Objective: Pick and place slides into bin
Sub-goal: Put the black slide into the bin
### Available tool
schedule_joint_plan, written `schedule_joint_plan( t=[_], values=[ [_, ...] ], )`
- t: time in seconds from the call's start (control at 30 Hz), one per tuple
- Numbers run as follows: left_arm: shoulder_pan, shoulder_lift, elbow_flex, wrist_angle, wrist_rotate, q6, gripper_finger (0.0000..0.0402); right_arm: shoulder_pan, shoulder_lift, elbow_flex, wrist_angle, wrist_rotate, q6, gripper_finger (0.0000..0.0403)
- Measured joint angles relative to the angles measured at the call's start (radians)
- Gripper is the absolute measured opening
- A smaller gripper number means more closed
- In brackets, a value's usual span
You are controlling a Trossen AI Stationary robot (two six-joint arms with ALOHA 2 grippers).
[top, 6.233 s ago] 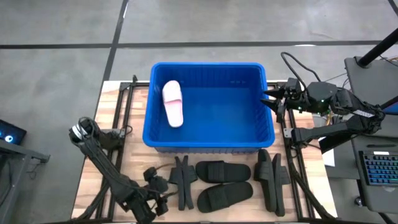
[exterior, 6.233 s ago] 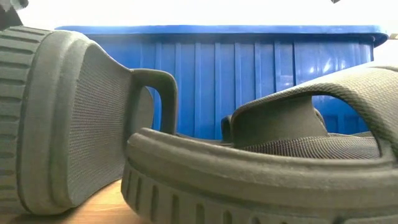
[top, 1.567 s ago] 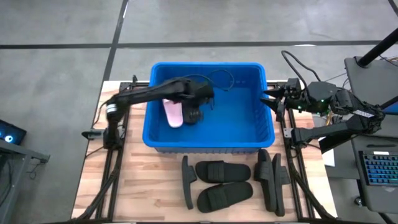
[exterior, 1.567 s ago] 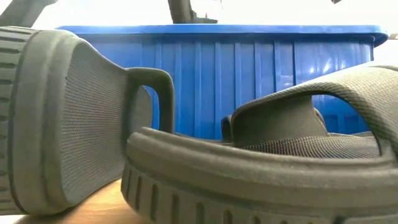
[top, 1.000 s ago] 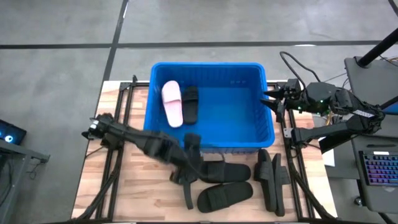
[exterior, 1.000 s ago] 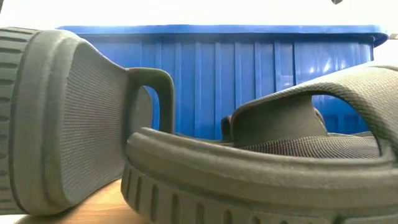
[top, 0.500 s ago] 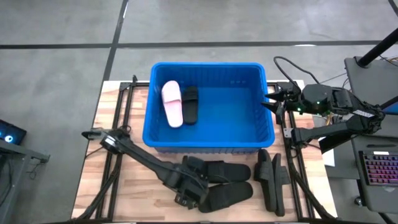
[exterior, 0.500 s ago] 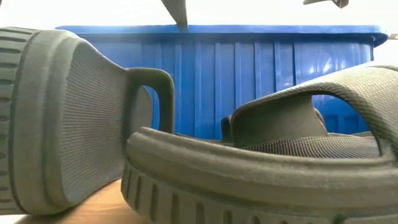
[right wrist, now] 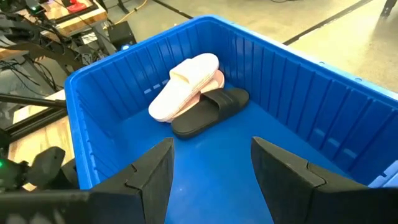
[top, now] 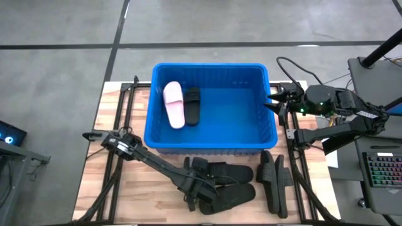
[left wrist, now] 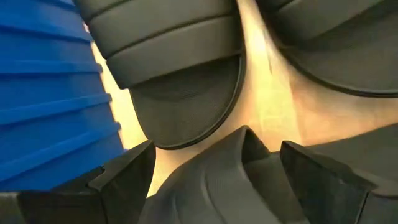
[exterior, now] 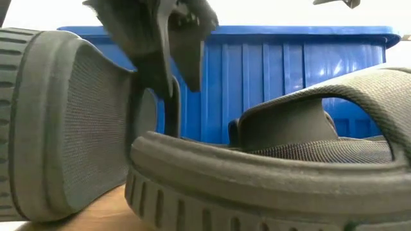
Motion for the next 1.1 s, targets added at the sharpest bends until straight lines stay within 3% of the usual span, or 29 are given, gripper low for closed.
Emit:
schedule_joint_plan(
  t=[0.3, 0.4, 0.6, 0.87, 1.1],
  values=[
    [0.002, 0.051, -0.014, -0.232, 0.012, -0.127, 0.0328, 0.000, 0.000, 0.000, -0.003, 0.000, -0.001, 0.0203],
    [0.002, 0.064, -0.032, -0.239, 0.042, -0.129, 0.0311, 0.000, 0.000, 0.000, -0.004, 0.000, -0.003, 0.0203],
    [0.001, 0.121, -0.051, -0.241, 0.139, -0.192, 0.0212, 0.000, 0.000, 0.000, -0.024, 0.000, -0.003, 0.0203],
    [-0.012, 0.098, -0.057, -0.272, 0.138, -0.260, 0.0027, 0.000, -0.001, 0.000, -0.045, 0.000, -0.003, 0.0203],
    [-0.015, -0.051, -0.057, -0.312, 0.258, -0.248, 0.0002, 0.000, -0.001, 0.000, -0.057, 0.000, -0.003, 0.0203]
  ],
)
